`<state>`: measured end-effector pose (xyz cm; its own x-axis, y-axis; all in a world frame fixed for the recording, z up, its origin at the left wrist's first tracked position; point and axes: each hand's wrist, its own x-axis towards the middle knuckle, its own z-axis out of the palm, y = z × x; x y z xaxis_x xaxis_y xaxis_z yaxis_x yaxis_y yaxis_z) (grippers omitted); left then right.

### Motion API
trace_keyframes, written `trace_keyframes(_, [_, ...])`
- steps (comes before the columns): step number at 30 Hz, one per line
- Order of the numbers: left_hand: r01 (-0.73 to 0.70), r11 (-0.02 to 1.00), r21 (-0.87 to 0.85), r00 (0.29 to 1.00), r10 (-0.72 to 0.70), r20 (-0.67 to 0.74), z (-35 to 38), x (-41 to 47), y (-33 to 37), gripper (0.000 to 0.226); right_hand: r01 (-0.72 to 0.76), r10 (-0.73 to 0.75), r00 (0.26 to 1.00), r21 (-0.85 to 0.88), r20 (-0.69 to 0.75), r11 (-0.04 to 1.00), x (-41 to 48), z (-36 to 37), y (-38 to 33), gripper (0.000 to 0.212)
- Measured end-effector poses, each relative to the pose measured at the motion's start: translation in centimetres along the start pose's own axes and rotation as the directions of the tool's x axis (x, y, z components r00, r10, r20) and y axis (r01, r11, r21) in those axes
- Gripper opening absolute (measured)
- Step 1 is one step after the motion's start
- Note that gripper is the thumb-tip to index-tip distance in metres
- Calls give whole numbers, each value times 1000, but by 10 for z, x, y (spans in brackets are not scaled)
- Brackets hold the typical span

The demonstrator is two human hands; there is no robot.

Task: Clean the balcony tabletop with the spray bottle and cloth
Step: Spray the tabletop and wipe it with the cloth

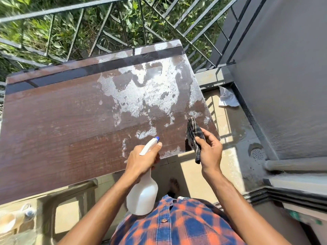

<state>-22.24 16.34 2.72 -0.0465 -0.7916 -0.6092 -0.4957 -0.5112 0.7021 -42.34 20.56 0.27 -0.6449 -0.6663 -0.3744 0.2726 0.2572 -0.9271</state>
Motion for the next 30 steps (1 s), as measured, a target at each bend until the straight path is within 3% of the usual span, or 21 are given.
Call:
trace_keyframes(8, [-33, 999, 19, 999, 33, 2, 27, 10, 18, 55, -4, 5, 996, 6, -91, 1000, 6, -24, -4, 35])
trace_keyframes(13, [-75, 994, 79, 984, 61, 165, 40, 10, 33, 60, 21, -15, 985, 36, -169, 999, 13, -37, -6, 36])
trace_keyframes(17, [-123, 973, 196, 981, 89, 175, 52, 4, 36, 59, 31, -20, 975, 50, -222, 998, 18, -48, -5, 38])
trace_keyframes(23, [-133, 971, 197, 971, 87, 224, 56, 5, 33, 58, 37, -24, 959, 40, -283, 999, 22, -59, -1, 36])
trace_keyframes(27, [-113, 976, 187, 983, 82, 167, 41, 4, 22, 53, 32, -26, 963, 17, -268, 999, 19, -55, 3, 37])
trace_keyframes(30, [-78, 994, 76, 995, 73, 73, 12, 5, 5, 42, 51, -64, 983, -79, -171, 996, 21, -43, 11, 42])
